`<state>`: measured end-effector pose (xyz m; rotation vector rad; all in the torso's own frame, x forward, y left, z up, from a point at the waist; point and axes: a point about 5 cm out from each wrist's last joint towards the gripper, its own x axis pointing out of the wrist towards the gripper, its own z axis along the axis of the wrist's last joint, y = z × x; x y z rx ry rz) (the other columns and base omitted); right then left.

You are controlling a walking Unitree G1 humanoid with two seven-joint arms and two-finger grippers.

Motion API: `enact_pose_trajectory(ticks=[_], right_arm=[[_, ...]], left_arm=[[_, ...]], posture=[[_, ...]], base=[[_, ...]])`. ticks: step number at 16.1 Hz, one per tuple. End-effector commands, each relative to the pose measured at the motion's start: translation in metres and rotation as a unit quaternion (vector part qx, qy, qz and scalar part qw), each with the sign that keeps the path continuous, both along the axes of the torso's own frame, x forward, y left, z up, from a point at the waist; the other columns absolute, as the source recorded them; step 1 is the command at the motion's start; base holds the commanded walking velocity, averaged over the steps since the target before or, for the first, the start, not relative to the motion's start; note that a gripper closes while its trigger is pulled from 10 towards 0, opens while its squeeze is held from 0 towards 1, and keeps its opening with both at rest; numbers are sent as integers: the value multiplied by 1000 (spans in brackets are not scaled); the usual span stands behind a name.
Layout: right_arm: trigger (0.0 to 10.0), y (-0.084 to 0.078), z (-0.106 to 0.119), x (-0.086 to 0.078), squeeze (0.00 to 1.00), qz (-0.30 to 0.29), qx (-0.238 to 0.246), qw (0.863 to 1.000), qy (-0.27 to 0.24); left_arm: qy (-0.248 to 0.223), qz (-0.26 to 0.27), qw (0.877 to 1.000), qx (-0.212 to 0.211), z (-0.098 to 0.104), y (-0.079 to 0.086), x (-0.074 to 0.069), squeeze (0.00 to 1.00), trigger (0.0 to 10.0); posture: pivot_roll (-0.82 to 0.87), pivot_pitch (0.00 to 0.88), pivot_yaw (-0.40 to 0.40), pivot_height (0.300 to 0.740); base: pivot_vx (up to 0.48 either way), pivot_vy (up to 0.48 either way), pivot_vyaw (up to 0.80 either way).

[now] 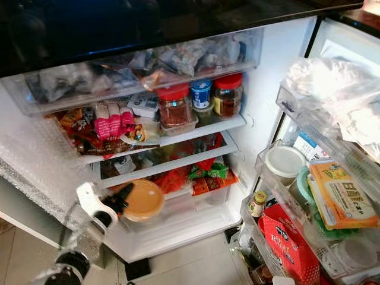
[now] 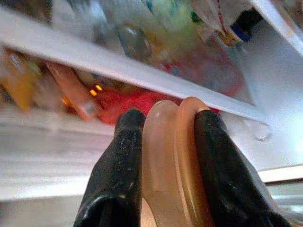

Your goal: Restocking fridge

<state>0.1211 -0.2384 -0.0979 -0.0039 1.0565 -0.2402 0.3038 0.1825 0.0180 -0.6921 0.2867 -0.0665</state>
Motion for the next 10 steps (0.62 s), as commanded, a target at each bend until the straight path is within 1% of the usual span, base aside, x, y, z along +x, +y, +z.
enact_pose_trajectory(ticks=[1,2,3,4,5,6,8,9,10], right_arm=[[10000,5,-2,-3,0,3,5,1000,0],[10000,5,-2,-4,0,3,6,1000,0],[10000,6,-3,-5,0,1,6,1000,1],[10000,6,-3,-7,0,-3,7,1000,0],[10000,6,-3,-7,0,-4,7,1000,-1],[10000,6,-3,-7,0,-2,6,1000,-1],[10000,6,-3,-6,0,1,2,1000,-2],[10000,6,-2,-3,0,10,-3,1000,-2],[10000,6,-1,-1,0,8,-2,1000,-4]], left_arm=[[-16,-5,999,-33,3,2,-2,0,10000],[-21,-7,998,-56,2,1,-6,0,10000],[-25,5,995,-96,0,2,-10,0,10000],[-45,22,986,-157,3,4,-12,0,10000],[-52,25,985,-161,4,5,-12,0,10000],[-59,24,987,-148,7,6,-10,0,10000],[-72,7,989,-129,16,6,-2,0,10000],[-75,6,989,-124,21,7,3,0,10000],[-84,13,988,-130,27,10,7,0,10000]], posture=[[-77,67,69,740],[-83,66,69,740],[-84,67,69,740],[-86,82,61,740],[-82,96,54,740],[-79,109,48,740],[-75,123,48,740],[-70,131,49,740],[-69,132,51,740]], base=[[0,0,0],[0,0,0],[0,0,0],[0,0,0],[0,0,0],[0,0,0],[0,0,0],[0,0,0],[0,0,0]])
